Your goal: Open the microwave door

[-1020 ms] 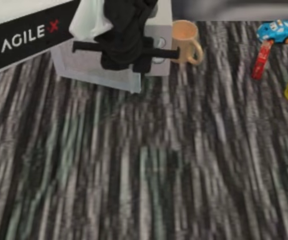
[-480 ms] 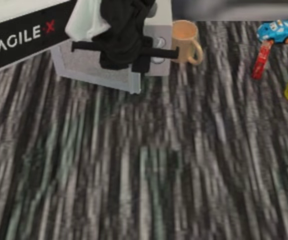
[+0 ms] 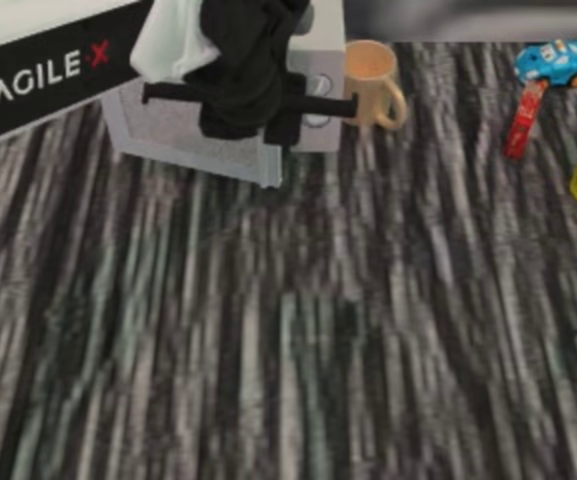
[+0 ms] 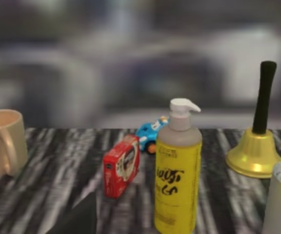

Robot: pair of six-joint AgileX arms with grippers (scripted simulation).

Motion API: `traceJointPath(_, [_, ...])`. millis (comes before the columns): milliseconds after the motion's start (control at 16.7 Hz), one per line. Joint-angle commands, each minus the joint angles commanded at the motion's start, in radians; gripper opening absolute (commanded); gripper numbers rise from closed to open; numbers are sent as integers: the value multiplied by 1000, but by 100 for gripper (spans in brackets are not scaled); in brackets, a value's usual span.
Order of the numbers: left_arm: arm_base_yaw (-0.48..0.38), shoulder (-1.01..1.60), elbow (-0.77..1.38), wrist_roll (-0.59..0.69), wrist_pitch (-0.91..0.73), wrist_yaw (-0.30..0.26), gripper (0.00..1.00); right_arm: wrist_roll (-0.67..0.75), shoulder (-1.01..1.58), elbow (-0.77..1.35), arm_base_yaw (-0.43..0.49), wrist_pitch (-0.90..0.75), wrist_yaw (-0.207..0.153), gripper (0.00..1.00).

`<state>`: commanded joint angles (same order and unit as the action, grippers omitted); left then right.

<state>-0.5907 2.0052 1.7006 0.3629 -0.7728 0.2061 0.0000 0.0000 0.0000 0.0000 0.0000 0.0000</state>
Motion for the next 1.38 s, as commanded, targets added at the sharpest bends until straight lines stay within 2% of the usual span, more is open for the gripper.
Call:
traceJointPath(660, [-6, 2, -3, 2, 2, -6, 0, 0, 0, 0, 0, 0, 0, 100])
traceJointPath(1140, [19, -85, -126, -109, 54, -58, 0, 0, 0, 0, 0, 0, 0, 100])
traceJointPath(1380, [19, -90, -129, -113, 58, -60, 0, 0, 0, 0, 0, 0, 0, 100])
